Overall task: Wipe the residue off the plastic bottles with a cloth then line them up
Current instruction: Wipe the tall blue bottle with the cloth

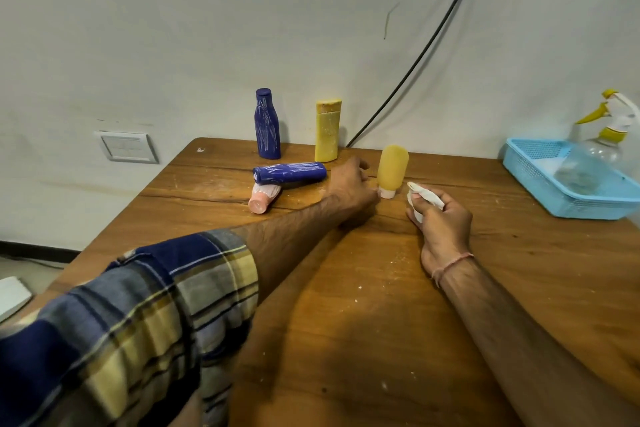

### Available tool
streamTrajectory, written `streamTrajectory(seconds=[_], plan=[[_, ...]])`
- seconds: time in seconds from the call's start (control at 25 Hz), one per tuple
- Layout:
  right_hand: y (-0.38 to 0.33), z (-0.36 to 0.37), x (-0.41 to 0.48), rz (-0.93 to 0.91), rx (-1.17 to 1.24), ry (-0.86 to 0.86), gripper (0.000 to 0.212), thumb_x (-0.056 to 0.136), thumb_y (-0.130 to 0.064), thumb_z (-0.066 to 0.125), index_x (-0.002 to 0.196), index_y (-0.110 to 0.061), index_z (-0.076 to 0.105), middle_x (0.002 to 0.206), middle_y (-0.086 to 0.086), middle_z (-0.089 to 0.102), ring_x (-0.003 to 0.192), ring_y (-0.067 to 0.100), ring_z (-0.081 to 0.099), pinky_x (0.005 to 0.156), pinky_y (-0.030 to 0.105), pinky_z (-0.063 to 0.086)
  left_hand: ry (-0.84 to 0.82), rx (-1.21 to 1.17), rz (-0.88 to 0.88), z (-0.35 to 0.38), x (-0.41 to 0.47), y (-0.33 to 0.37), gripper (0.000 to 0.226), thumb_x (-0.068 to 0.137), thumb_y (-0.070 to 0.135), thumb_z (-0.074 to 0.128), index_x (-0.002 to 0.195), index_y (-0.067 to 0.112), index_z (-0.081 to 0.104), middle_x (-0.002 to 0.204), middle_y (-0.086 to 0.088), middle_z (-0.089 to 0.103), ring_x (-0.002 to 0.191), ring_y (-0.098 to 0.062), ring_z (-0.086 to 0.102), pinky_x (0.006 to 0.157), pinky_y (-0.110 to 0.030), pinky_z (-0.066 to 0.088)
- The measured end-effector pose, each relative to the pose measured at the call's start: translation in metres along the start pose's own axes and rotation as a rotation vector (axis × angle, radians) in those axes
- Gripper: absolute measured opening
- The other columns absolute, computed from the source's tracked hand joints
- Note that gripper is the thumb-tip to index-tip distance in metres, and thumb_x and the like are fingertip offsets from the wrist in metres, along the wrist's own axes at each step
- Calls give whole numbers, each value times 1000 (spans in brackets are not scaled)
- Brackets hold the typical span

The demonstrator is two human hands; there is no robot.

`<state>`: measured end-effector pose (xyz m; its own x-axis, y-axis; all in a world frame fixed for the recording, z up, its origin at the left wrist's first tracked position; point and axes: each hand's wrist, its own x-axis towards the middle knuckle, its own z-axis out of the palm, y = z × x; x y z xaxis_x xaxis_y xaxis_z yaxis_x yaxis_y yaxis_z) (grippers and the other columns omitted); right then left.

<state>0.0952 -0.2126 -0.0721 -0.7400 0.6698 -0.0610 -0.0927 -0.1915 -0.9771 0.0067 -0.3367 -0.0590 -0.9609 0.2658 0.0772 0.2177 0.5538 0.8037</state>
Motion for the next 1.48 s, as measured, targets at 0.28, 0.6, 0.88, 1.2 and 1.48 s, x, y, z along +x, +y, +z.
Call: streamTrajectory(seconds=[0.28, 0.6, 0.88, 1.2, 1.48], plan=[[7, -2, -42, 76, 5, -231, 20, 92, -4, 69, 107, -17, 72, 112, 4, 73, 103, 19, 71, 76, 29, 60, 161, 483, -166, -111, -3, -75, 67, 81, 53, 76, 134, 20, 53, 133, -7, 59, 124, -27, 50, 109, -49, 37], [13, 0, -48, 43, 10, -289, 21, 92, -2, 69, 95, -23, 71, 106, 6, 75, 99, 22, 72, 66, 24, 61, 257, 58, 143, -107, -22, -64, 69, 67, 35, 92, 121, 20, 52, 115, 3, 61, 104, -14, 63, 85, -23, 54], [10, -8, -44, 96, 126, -322, 15, 94, -1, 65, 105, -11, 70, 92, 10, 76, 78, 21, 72, 68, 32, 61, -42, -793, 21, -65, -80, -38, 46, 78, 28, 83, 114, 11, 60, 108, -10, 70, 102, -29, 70, 95, -51, 58], [13, -25, -62, -45, 62, -400, 12, 95, -1, 64, 105, -4, 68, 79, 14, 72, 64, 25, 66, 59, 35, 56, -231, -1285, -334, -16, -108, -23, 46, 97, 51, 57, 105, 6, 65, 75, -17, 66, 56, -23, 66, 54, -30, 59], [0, -19, -57, -1087, -614, -234, 13, 87, -4, 72, 100, -5, 72, 96, 8, 69, 84, 11, 63, 74, 20, 53, -411, -1328, -276, -9, -107, -33, 51, 93, 53, 61, 113, 7, 65, 83, -15, 67, 67, -26, 63, 62, -34, 55]])
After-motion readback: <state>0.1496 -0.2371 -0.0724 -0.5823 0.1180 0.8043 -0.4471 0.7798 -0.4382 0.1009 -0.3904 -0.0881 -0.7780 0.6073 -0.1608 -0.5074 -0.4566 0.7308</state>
